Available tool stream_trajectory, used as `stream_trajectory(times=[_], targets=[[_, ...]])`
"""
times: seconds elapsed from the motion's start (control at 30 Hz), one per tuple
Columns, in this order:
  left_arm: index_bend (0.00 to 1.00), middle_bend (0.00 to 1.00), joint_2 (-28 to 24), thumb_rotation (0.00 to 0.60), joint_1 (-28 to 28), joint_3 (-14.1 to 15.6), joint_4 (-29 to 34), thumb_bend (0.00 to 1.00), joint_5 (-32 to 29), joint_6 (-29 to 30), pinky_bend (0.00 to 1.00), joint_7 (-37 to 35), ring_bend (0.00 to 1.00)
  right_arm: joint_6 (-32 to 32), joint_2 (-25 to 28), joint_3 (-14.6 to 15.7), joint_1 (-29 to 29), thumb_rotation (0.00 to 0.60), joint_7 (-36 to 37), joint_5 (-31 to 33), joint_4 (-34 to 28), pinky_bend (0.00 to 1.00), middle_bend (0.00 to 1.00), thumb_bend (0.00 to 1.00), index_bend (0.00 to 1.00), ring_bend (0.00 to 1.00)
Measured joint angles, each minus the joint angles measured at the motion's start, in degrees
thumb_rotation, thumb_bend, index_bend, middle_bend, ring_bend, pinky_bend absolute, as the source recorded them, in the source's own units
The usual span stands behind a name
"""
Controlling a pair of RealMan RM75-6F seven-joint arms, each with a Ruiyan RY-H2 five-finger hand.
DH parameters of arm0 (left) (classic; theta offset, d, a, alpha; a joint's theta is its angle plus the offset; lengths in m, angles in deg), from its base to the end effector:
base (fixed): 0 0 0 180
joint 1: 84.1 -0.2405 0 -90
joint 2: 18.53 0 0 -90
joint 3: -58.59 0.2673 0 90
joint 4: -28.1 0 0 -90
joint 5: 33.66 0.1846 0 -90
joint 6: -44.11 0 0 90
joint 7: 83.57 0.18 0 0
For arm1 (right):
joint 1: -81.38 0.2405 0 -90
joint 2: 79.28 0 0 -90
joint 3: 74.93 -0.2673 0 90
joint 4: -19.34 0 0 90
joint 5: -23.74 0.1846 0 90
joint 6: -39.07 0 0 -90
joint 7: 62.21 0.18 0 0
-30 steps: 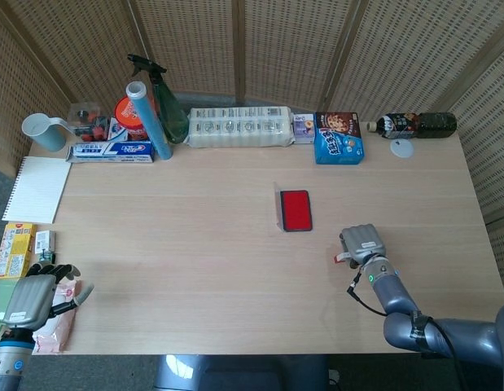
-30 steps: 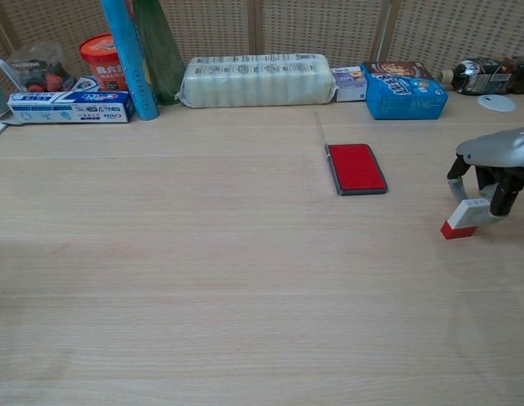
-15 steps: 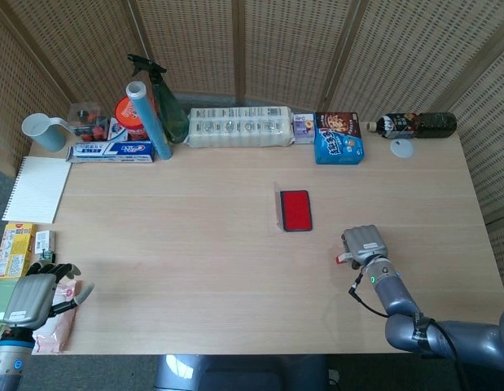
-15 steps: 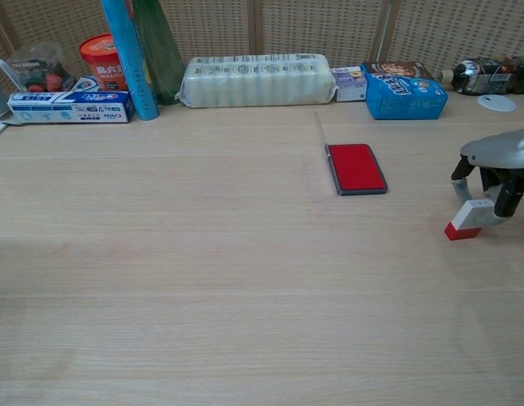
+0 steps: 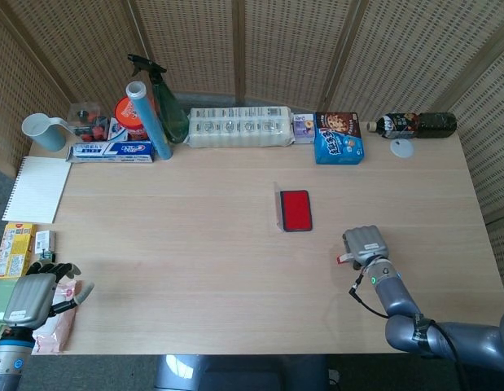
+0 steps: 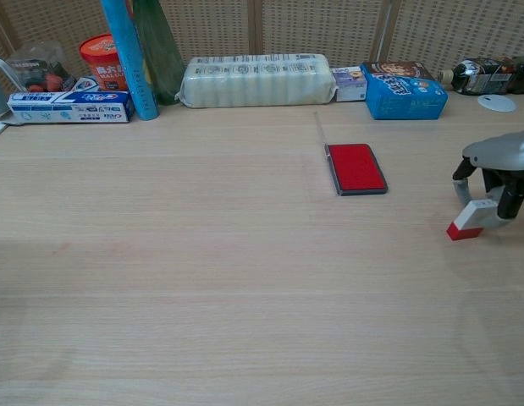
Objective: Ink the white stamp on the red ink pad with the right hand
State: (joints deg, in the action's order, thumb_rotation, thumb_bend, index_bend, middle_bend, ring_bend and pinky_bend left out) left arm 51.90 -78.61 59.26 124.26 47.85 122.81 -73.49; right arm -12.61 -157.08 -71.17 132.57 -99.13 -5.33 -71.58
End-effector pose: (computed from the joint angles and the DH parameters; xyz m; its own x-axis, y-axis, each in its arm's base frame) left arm -0.3109 0.2027 0.1203 0.3839 0.1922 0.9032 0.9183 0.0229 -0.3952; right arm -0.2383 -0.3743 0.0269 0.6106 -0.5256 0.5924 -0.7558 -0.1634 0.6341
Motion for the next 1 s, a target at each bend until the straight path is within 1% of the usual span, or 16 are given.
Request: stream_trajectory(times=[0.07, 0.13, 0.4, 0.53, 0.83, 0.93, 1.0], targets=[[0.38, 0.44, 0.0, 0.036, 0.0, 0.0, 0.0, 0.16, 0.0, 0.0, 0.17, 0.0, 0.35, -0.1, 0.0, 0.0, -0.1, 0.553, -0.1, -0.1, 0.0, 1.00, 1.00, 0.31, 0.45, 1.00], [0.38, 0.44, -0.1, 0.035, 0.0, 0.0, 0.1, 0.16, 0.0, 0.1, 0.17, 0.0, 0.35, -0.1, 0.1, -0.1, -0.1, 0.542, -0.3, 0.0, -0.1, 1.00, 1.00, 0.31, 0.44, 1.00], [0.38, 0.44, -0.2, 0.038, 0.0, 0.0, 0.2, 0.16, 0.1, 0.2, 0.17, 0.2, 0.35, -0.4, 0.7, -0.3, -0.4, 0.526, -0.7, -0.4, -1.0, 1.00, 1.00, 0.26, 0.41, 1.00], [0.38, 0.44, -0.4, 0.039, 0.0, -0.1, 0.3, 0.16, 0.2, 0.4, 0.17, 0.2, 0.35, -0.7, 1.9, -0.8, -0.8, 0.522, 0.1, -0.9, -2.6, 1.00, 1.00, 0.25, 0.41, 1.00], [0.38, 0.44, -0.5, 0.037, -0.2, -0.1, 0.7, 0.16, 0.4, 0.8, 0.17, 0.2, 0.35, -1.3, 6.8, -3.4, -2.5, 0.520, 5.6, -4.7, -8.0, 1.00, 1.00, 0.25, 0.41, 1.00], [0.38, 0.44, -0.7, 0.037, -0.3, 0.0, 0.9, 0.16, 0.4, 1.0, 0.17, 0.2, 0.35, -1.3, 8.0, -4.7, -3.4, 0.516, 9.0, -6.0, -9.1, 1.00, 1.00, 0.24, 0.43, 1.00], [0.38, 0.44, -0.8, 0.038, -0.5, 0.0, 1.0, 0.16, 0.4, 1.3, 0.17, 0.2, 0.35, -1.3, 8.9, -5.9, -4.3, 0.519, 12.2, -7.3, -9.9, 1.00, 0.99, 0.24, 0.46, 1.00]])
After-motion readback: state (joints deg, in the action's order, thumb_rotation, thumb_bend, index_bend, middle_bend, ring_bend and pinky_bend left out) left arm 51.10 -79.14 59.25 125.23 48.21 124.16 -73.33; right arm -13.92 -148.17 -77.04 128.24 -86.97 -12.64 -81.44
